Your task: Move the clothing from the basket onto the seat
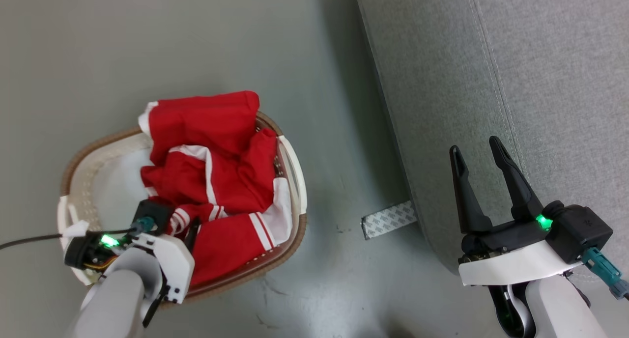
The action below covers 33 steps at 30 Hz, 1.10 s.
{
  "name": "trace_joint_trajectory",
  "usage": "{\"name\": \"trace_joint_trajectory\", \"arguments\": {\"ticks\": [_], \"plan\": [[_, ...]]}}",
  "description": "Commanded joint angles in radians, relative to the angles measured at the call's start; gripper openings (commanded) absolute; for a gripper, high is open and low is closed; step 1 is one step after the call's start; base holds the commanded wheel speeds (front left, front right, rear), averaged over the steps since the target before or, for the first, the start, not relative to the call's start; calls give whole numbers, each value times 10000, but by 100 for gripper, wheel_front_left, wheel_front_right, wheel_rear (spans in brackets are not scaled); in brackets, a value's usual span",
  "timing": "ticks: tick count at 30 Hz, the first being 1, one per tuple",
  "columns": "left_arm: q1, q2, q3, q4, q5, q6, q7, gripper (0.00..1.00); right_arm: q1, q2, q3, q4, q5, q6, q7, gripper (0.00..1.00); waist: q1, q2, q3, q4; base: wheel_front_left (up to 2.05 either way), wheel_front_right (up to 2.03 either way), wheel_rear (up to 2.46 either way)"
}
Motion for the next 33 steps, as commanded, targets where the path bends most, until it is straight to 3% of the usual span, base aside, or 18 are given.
{"name": "trace_joint_trajectory", "arguments": {"ticks": [1,3,4,5,11,20,25,33], "plan": [[-114,82,5,113,35,73,105,100,-133,-14,-16,-62,100,-21,-18,100,-2,0,245,-156,0,0,0],[-119,61,-6,315,-57,70,248,100,-149,-10,-26,-73,100,-21,-18,100,-2,0,308,-159,0,0,0],[-135,23,-24,374,-143,25,284,45,-155,-11,-28,-71,105,-21,-18,100,-2,0,323,-162,0,0,0],[-171,6,-62,406,-168,-8,219,0,-164,-14,-43,-58,102,-21,-18,100,-2,0,324,-159,0,0,0],[-132,-335,-177,432,-531,-92,-322,0,-25,-15,-314,110,-133,-21,-18,100,-2,0,-207,149,0,0,0],[590,-1039,-499,-548,-1359,-187,-770,0,666,-24,-788,426,-848,-21,-18,100,-2,0,-2368,1247,0,0,0],[1167,-1246,-805,-1705,-1857,-207,-529,0,1184,-30,-930,569,-1361,-21,-18,100,-2,0,-3776,1960,0,0,0],[2089,-1062,-876,-4654,-2364,-123,378,0,1801,-30,-725,486,-1918,-21,-17,100,-2,0,-5356,2729,0,0,0]]}}
